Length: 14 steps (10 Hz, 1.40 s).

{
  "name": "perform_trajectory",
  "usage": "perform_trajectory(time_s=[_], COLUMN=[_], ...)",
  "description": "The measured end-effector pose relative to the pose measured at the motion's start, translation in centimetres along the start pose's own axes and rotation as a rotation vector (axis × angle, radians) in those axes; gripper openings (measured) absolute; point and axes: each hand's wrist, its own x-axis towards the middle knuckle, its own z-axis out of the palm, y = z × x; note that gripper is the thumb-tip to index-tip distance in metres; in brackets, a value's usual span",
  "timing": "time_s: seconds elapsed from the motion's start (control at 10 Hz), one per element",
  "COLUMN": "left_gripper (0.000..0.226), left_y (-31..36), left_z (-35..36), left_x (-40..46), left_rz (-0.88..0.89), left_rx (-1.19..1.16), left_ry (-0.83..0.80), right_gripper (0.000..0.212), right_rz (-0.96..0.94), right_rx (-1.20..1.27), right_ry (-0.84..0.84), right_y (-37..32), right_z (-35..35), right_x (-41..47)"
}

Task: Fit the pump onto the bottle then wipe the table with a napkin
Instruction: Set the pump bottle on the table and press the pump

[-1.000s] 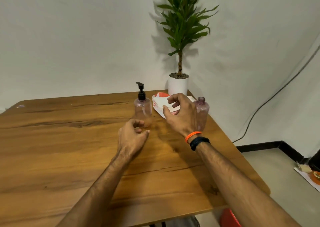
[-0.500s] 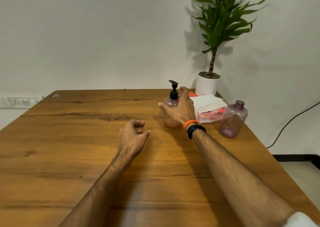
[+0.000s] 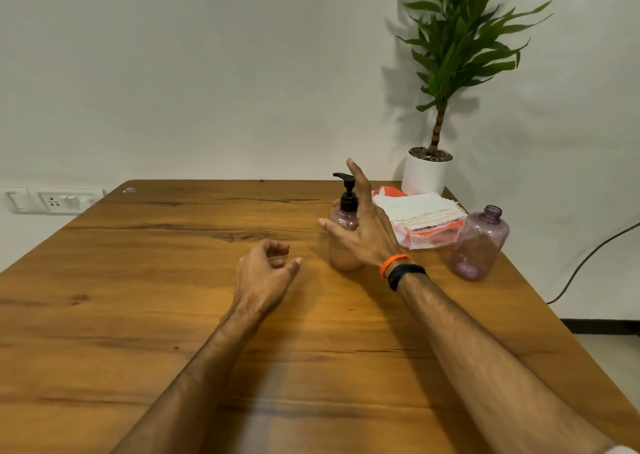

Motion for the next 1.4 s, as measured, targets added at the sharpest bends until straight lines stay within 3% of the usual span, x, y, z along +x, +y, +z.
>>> perform_trajectory(time_s=[0.2, 0.4, 0.5, 0.7, 0.9, 1.4], left_gripper=[0.035, 0.036, 0.038, 0.037, 0.034, 0.033], left_y=[-0.9, -2.4, -3.1, -4.6, -5.1, -5.7], left_z=[-2.3, -4.2, -4.8, -4.9, -4.5, -4.2], left_x=[0.1, 0.1, 0.4, 0.4, 0.5, 0.9], left_rz=[-0.016, 0.008, 0.045, 0.196, 0.264, 0.291], left_rx=[-0.003, 0.046, 0.134, 0.353, 0.494, 0.555], left_ry=[0.033, 0.038, 0.027, -0.011, 0.012, 0.06], right_gripper=[0.096, 0.086, 0.073, 0.089, 0.087, 0.076], right_rz=[-0.044, -0.152, -0.052, -0.18, -0.223, -0.264], right_rx=[0.047, 0.058, 0.193, 0.119, 0.046, -0.04], right_ry=[-0.095, -0.054, -0.12, -0.231, -0.405, -0.451], right_y=[-0.9, -1.8, -1.6, -0.8, -1.3, -2.4], right_z=[-0.5, -0.4, -0.7, -0.9, -1.4, -1.5], right_x=[-0.8, -1.0, -1.1, -0.8, -0.9, -1.1])
